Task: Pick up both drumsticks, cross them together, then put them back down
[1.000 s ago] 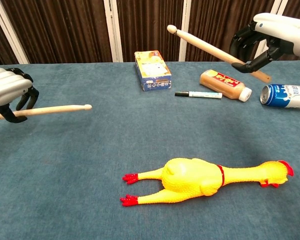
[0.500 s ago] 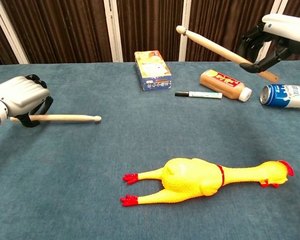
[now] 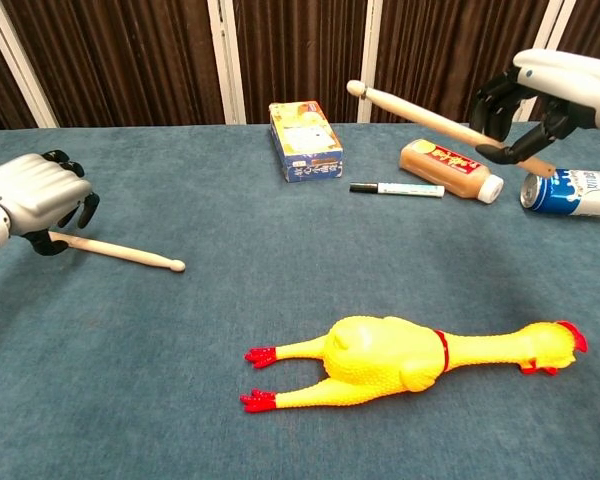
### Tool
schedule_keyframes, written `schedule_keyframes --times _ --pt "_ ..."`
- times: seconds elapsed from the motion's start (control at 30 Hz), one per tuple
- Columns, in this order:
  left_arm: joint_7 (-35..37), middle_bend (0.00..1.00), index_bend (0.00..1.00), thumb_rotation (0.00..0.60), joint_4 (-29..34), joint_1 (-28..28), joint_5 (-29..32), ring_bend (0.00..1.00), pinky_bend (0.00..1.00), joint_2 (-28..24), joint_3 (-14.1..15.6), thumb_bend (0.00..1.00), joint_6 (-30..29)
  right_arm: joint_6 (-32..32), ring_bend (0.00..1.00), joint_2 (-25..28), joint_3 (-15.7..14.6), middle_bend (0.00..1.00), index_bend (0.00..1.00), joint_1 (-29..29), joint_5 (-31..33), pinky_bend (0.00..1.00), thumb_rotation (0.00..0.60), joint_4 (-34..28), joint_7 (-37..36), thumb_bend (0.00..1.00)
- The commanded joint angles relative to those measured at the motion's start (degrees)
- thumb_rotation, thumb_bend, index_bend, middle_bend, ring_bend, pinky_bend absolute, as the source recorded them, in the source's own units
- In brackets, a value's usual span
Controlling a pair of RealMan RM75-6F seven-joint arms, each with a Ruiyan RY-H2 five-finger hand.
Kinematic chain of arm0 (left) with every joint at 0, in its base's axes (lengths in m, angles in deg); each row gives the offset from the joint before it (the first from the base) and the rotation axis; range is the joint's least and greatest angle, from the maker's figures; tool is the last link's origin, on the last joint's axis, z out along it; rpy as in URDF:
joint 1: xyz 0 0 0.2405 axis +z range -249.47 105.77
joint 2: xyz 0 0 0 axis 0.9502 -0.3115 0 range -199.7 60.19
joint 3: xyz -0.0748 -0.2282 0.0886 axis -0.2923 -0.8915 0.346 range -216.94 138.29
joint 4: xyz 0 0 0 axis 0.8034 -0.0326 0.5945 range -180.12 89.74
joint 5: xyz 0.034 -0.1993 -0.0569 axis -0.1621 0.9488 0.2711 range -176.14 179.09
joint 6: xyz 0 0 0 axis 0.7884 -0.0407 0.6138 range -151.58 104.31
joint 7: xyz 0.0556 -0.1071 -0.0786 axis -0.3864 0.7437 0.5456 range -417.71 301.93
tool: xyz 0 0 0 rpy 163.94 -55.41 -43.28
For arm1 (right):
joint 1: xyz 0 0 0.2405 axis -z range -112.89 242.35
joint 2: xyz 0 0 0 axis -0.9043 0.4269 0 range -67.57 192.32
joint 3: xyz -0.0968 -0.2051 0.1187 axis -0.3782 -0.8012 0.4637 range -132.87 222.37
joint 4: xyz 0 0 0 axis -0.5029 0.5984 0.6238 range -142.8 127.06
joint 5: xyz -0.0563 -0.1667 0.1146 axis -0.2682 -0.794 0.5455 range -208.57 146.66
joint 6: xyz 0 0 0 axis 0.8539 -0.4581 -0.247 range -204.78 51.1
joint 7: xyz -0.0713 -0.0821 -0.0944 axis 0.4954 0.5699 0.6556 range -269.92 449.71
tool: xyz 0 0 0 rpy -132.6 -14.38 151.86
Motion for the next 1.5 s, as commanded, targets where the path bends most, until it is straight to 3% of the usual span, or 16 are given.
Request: schedule_keyframes --times 0.03,0.23,0.43,0.7,0.97,1.2,1.5 --pt "-1.4 0.48 0.43 0.6 3.21 0.54 1.02 0.11 0.06 -1.89 -0.65 0.44 -0.57 -0.77 0.44 -2.35 -1.51 0.62 0.72 -0.01 -2.04 0.05 0.6 3.39 1.74 0.52" --pt "-3.07 0.45 0.34 0.6 12.66 1.2 3.31 0.11 0.05 -7.22 -2.42 0.44 -2.07 -1.79 0.44 -7.29 -4.33 0.62 0.72 0.36 -5.63 0.05 0.6 12.4 3.71 0.52" --pt "-3.18 0.28 0.25 0.6 22.28 1.7 5.02 0.04 0.05 -13.35 -5.02 0.44 -4.98 -2.03 0.44 -12.53 -6.64 0.62 0.72 1.09 -7.8 0.05 0.6 20.79 5.71 0.52" --pt "7.81 0.15 0.22 0.6 35.47 3.56 7.96 0.0 0.05 -21.65 -10.47 0.42 -5.4 -0.26 0.44 -16.41 -7.98 0.62 0.72 2.0 -8.58 0.05 0.6 26.71 6.03 0.52" --pt "12.34 0.14 0.21 0.6 40.62 4.48 7.83 0.0 0.05 -27.02 -11.79 0.42 -6.06 1.2 0.44 -17.62 -7.74 0.62 0.71 1.82 -8.82 0.05 0.6 26.84 7.46 0.52" --pt "13.37 0.14 0.2 0.6 41.55 4.38 8.56 0.0 0.05 -28.52 -11.24 0.42 -6.49 3.41 0.44 -16.94 -6.62 0.56 0.46 2.02 -5.92 0.05 0.6 23.7 12.92 0.52" --pt "16.33 0.0 0.16 0.6 41.2 4.25 6.72 0.0 0.05 -29.12 -10.64 0.42 -7.27 5.18 0.44 -14.36 -3.8 0.5 0.34 2.43 1.83 0.05 0.6 15.46 21.85 0.52"
